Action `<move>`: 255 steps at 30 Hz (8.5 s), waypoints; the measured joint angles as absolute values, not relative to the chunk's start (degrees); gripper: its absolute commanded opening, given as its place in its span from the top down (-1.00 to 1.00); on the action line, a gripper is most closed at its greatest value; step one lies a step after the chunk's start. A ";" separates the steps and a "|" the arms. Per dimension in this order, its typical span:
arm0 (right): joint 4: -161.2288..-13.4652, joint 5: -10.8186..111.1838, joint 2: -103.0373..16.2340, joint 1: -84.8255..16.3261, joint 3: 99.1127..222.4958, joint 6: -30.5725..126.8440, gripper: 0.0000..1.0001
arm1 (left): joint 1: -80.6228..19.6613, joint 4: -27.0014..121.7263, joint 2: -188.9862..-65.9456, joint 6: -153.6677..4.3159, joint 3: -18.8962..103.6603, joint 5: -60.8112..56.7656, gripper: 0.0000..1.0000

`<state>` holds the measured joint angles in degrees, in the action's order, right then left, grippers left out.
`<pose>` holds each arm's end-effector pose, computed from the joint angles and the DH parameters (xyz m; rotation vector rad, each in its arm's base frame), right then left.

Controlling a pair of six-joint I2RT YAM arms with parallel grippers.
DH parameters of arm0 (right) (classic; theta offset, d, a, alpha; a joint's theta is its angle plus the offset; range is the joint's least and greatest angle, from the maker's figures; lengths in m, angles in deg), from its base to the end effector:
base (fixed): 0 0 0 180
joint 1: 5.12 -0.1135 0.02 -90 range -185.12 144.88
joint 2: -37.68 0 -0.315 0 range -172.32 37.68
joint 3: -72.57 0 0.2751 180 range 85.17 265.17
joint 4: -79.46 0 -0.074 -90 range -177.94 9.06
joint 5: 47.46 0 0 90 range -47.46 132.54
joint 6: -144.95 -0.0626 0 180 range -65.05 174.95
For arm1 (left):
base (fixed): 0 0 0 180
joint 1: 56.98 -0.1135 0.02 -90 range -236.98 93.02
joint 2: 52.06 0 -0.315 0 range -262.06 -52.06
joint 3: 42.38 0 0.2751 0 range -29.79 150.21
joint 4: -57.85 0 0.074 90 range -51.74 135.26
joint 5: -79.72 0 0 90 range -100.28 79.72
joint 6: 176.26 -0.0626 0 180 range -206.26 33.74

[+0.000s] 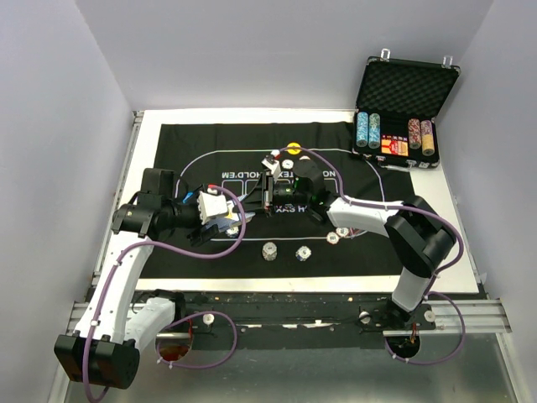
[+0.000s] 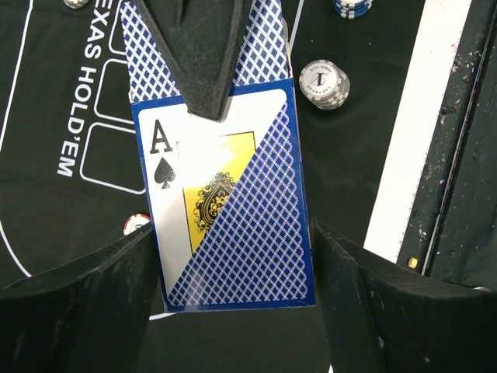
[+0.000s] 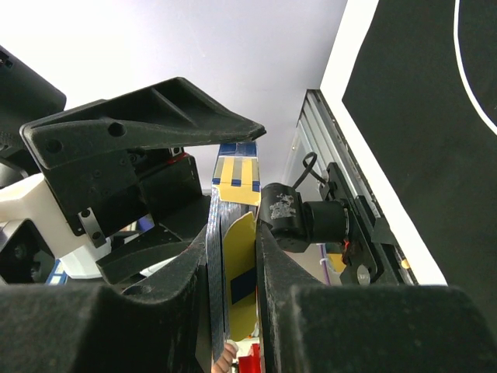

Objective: Distribute texas hold em gaming equipment

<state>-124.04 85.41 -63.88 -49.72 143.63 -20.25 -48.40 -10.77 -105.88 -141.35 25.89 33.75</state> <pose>0.2828 0.3387 0.2679 -0.1490 2.2122 2.0155 0.1617 -0.0684 0.3399 1.4230 1.7397 -0.5434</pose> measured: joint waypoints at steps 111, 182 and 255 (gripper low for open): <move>-83.87 83.93 -63.84 -50.68 158.03 7.68 0.27 | -52.99 -16.56 -101.03 -145.15 22.13 27.65 0.09; -96.06 90.22 -63.51 -47.08 151.54 -2.57 0.80 | -52.84 -15.30 -101.45 -145.17 20.98 27.58 0.08; -89.24 67.95 -117.19 -47.06 209.39 -6.04 0.46 | -52.84 -17.61 -102.95 -143.62 24.21 27.71 0.08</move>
<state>-89.24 67.95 -117.19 -47.06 209.39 -6.04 -52.84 -17.61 -102.95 -143.62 24.21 27.71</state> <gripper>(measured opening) 0.068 0.718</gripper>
